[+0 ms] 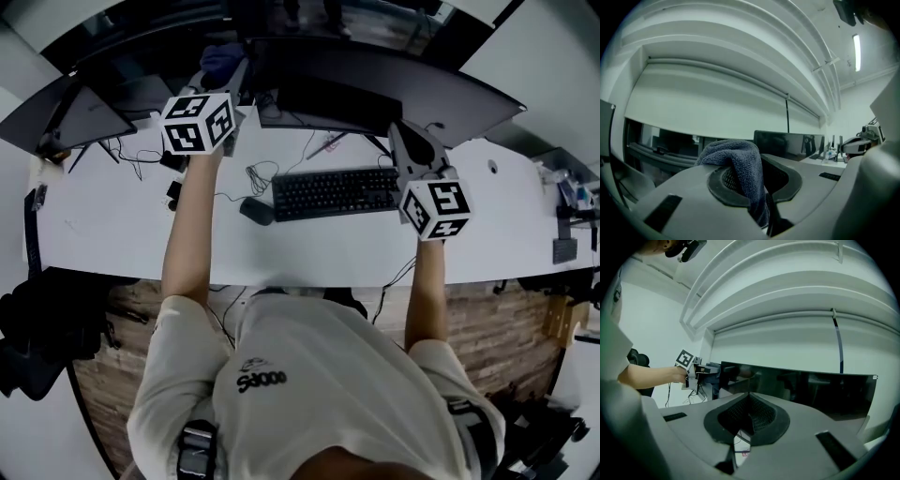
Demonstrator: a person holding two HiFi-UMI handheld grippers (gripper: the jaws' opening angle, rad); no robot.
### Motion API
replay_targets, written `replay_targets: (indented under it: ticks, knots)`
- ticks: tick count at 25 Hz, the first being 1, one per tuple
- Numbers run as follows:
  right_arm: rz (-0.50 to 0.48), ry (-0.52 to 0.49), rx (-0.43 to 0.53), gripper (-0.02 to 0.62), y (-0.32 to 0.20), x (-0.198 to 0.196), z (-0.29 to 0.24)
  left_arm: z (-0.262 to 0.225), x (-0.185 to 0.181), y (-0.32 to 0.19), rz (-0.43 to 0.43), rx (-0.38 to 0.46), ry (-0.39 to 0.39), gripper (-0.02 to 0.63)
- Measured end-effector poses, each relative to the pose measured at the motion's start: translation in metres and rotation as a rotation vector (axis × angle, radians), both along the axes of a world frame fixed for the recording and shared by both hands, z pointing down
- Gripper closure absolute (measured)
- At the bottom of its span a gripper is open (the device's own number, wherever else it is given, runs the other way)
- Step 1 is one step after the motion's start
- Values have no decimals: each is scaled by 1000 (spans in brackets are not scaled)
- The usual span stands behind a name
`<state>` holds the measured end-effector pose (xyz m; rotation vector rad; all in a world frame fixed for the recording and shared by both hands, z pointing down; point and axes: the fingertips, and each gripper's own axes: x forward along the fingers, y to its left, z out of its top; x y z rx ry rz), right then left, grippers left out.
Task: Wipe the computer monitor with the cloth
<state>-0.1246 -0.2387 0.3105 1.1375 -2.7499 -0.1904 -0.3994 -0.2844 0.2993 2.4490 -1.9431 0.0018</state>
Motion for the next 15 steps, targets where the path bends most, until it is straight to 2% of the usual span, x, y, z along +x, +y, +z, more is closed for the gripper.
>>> replay_targets:
  ticks: [2, 6, 11, 15]
  knots:
    - [-28, 7, -11, 595, -7, 3, 1, 13, -1, -1, -8, -5, 39, 545]
    - [-56, 32, -37, 595, -20, 9, 16, 50, -2, -4, -24, -58, 55, 545]
    - [-37, 28, -84, 595, -37, 17, 43, 114, -2, -12, -60, -148, 17, 536]
    - [-20, 37, -136, 595, -42, 23, 71, 163, -3, -16, -70, -225, 31, 532]
